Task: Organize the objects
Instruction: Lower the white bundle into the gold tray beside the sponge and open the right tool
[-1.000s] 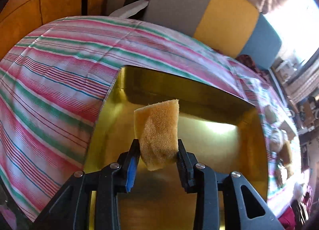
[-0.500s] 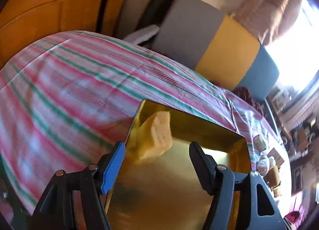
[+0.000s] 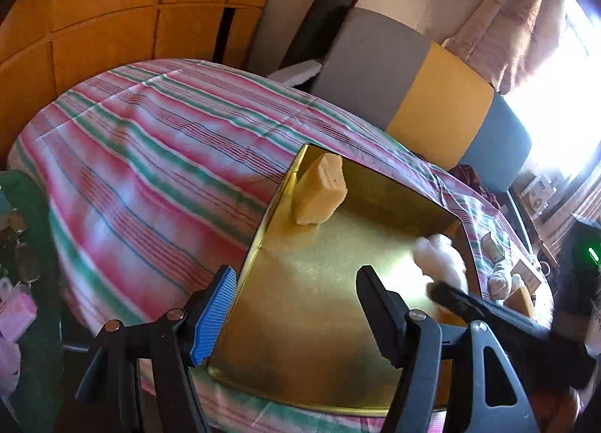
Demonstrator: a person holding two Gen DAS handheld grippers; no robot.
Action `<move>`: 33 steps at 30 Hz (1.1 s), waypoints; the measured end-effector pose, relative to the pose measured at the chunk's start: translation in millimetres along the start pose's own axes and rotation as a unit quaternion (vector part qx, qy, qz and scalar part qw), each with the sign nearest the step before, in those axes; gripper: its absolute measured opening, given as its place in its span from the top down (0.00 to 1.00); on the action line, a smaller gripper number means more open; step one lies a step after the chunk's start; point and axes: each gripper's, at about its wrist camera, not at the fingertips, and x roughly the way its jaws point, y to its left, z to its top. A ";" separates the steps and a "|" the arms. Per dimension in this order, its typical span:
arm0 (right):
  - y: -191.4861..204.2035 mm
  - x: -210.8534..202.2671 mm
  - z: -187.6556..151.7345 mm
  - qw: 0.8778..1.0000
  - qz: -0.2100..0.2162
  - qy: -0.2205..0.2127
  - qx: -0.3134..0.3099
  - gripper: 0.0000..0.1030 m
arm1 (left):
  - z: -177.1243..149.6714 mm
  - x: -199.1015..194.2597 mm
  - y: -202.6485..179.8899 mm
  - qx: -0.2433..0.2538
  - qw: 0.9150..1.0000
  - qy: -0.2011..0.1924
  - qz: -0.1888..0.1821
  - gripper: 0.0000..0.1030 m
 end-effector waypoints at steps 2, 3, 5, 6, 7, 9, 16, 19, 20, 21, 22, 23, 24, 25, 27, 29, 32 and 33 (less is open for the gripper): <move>2.3 18.0 10.9 1.000 -0.002 0.010 0.004 0.72 | -2.8 -3.5 3.0 -0.005 1.000 -0.002 -0.002 0.34; 2.2 27.8 17.1 1.000 -0.001 0.014 0.011 0.72 | -3.5 -4.9 5.1 -0.007 1.000 -0.003 -0.001 0.34; 1.0 41.4 26.5 1.000 0.002 0.017 0.025 0.72 | -6.3 -10.9 11.3 -0.017 1.000 -0.010 0.004 0.34; 1.2 46.8 30.3 0.999 0.000 0.019 0.030 0.72 | -7.6 -13.8 14.7 -0.021 1.000 -0.014 0.006 0.34; 0.7 53.5 34.6 0.999 -0.001 0.020 0.036 0.72 | -8.7 -15.8 17.3 -0.025 1.000 -0.016 0.007 0.34; 2.2 65.2 43.0 0.999 -0.004 0.019 0.043 0.72 | -9.7 -18.5 24.6 -0.037 0.999 -0.018 0.010 0.34; 6.4 85.4 59.0 0.997 0.014 0.008 0.075 0.51 | -10.5 -22.1 40.6 -0.060 0.998 -0.023 0.016 0.35; 9.9 78.8 53.8 0.998 0.022 0.008 0.062 0.48 | -12.2 -20.3 43.4 -0.067 0.997 -0.021 0.013 0.34; 9.6 74.4 51.1 0.998 0.026 0.007 0.060 0.45 | -12.9 -19.2 43.5 -0.067 0.998 -0.019 0.011 0.34; 8.8 70.8 49.6 0.998 0.030 0.006 0.059 0.42 | -13.7 -18.0 42.7 -0.065 0.998 -0.016 0.011 0.34; 9.3 65.2 46.7 0.998 0.034 0.002 0.056 0.37 | -14.3 -17.2 41.6 -0.063 0.998 -0.015 0.010 0.35; 9.1 58.0 44.3 0.998 0.034 -0.003 0.052 0.34 | -14.9 -16.7 40.2 -0.061 0.998 -0.014 0.010 0.35; 9.6 51.6 41.9 0.998 0.034 -0.008 0.048 0.33 | -15.1 -15.7 38.5 -0.057 0.998 -0.013 0.009 0.35; 9.9 44.7 40.5 0.998 0.035 -0.013 0.042 0.32 | -16.1 -14.6 36.1 -0.053 0.999 -0.010 0.008 0.35; 10.8 30.2 39.6 0.999 0.034 -0.024 0.030 0.29 | -17.1 -14.0 32.6 -0.049 0.999 -0.010 0.003 0.35; 12.2 12.6 37.8 0.999 0.031 -0.040 0.017 0.24 | -19.0 -14.7 28.8 -0.044 0.999 -0.011 -0.005 0.34; 10.2 -14.0 30.4 0.998 0.027 -0.063 -0.003 0.22 | -20.4 -19.8 23.3 -0.040 0.999 -0.022 -0.027 0.34; 9.1 -20.4 28.1 0.997 0.022 -0.068 -0.008 0.22 | -21.3 -22.6 20.2 -0.036 0.998 -0.028 -0.034 0.34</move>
